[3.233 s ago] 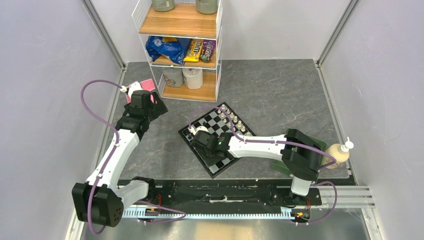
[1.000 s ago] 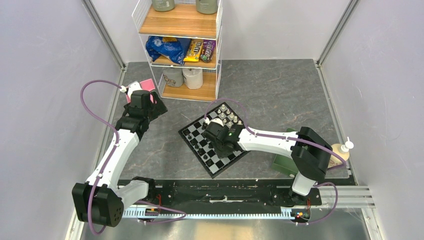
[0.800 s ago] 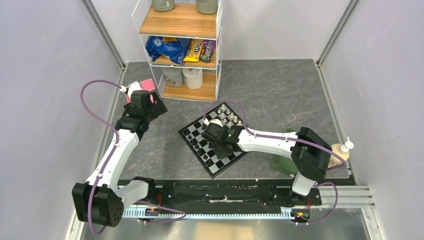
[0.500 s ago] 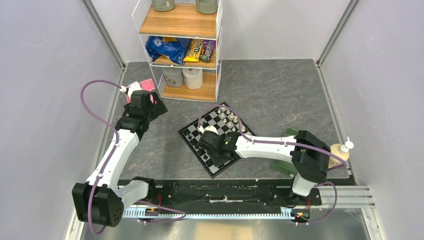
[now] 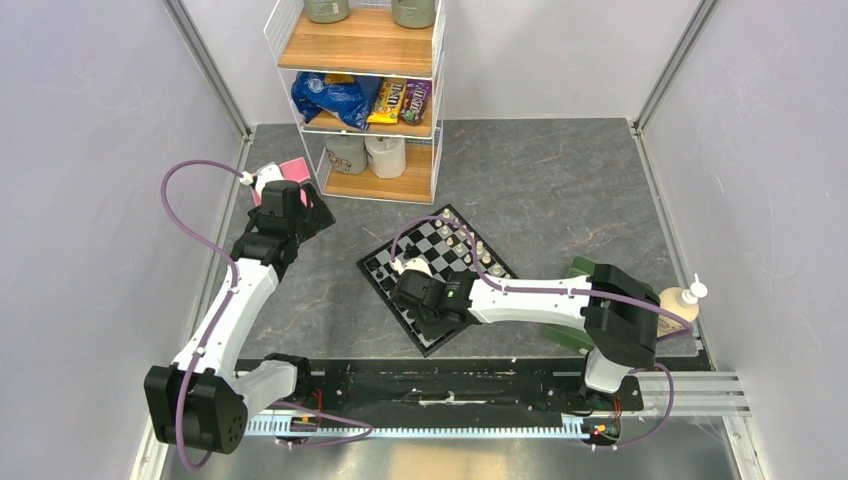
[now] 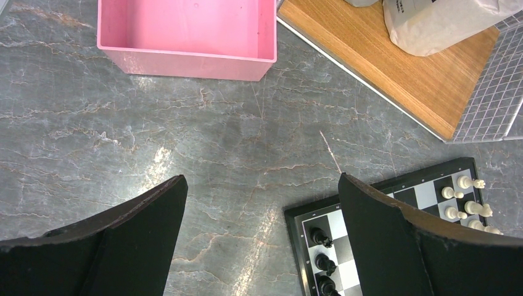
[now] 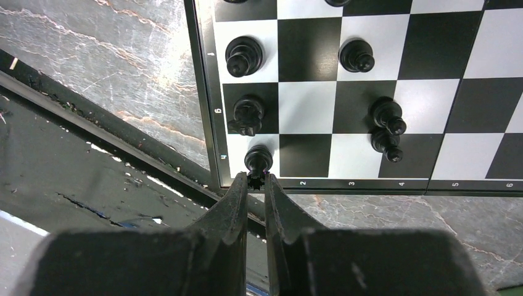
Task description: Set up the chess pieces on the board
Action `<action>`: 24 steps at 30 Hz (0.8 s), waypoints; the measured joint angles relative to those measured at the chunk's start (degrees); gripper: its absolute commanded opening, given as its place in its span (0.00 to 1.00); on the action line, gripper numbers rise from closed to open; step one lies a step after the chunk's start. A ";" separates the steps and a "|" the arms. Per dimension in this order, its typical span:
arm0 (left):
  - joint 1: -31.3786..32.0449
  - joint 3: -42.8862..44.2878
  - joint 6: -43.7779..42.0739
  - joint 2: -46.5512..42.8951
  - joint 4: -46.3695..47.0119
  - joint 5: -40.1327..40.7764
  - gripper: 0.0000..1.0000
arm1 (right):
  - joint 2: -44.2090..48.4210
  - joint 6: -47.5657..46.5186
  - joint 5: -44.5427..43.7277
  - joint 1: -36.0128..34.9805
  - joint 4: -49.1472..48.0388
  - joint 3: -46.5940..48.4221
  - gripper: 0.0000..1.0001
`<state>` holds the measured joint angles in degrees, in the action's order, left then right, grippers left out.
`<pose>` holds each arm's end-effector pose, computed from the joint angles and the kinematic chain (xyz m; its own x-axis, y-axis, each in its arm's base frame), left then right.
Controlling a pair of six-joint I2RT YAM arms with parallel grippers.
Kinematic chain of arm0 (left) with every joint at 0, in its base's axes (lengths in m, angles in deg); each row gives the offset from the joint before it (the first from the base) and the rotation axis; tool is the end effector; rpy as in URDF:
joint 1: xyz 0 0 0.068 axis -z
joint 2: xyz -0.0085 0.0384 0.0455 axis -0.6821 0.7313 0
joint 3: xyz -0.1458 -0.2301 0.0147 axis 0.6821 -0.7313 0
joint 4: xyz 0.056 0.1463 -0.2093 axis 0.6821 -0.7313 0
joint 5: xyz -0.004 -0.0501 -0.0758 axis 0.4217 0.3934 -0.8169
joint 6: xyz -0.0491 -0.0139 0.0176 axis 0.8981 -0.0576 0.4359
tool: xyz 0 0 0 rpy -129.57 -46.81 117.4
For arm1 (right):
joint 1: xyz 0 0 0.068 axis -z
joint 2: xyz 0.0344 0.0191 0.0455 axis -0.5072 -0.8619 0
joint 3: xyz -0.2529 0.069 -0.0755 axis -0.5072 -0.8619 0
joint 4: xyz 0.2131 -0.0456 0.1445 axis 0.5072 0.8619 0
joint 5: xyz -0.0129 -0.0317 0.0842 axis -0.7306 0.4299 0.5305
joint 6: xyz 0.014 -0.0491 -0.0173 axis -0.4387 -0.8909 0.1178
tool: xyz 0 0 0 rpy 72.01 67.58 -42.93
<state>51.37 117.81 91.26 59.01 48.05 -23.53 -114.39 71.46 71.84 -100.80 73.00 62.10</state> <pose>0.2330 -0.0236 0.2926 -0.4757 -0.4206 -0.7725 -0.3903 0.8880 -0.2431 0.1198 0.3166 0.1992 -0.7747 -0.4823 -0.4090 -0.5598 0.8238 0.0888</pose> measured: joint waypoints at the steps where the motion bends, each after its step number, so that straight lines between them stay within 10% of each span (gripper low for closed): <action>1: 0.00 0.00 0.02 0.00 0.00 0.00 1.00 | 0.00 0.00 0.00 0.00 -0.07 0.00 0.17; 24: 0.00 0.00 0.02 0.00 0.00 0.00 1.00 | -0.02 0.00 1.20 -0.61 -0.63 0.00 0.24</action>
<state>51.37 117.81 91.28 59.01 48.05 -23.53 -114.41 71.46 73.04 -101.41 72.36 62.10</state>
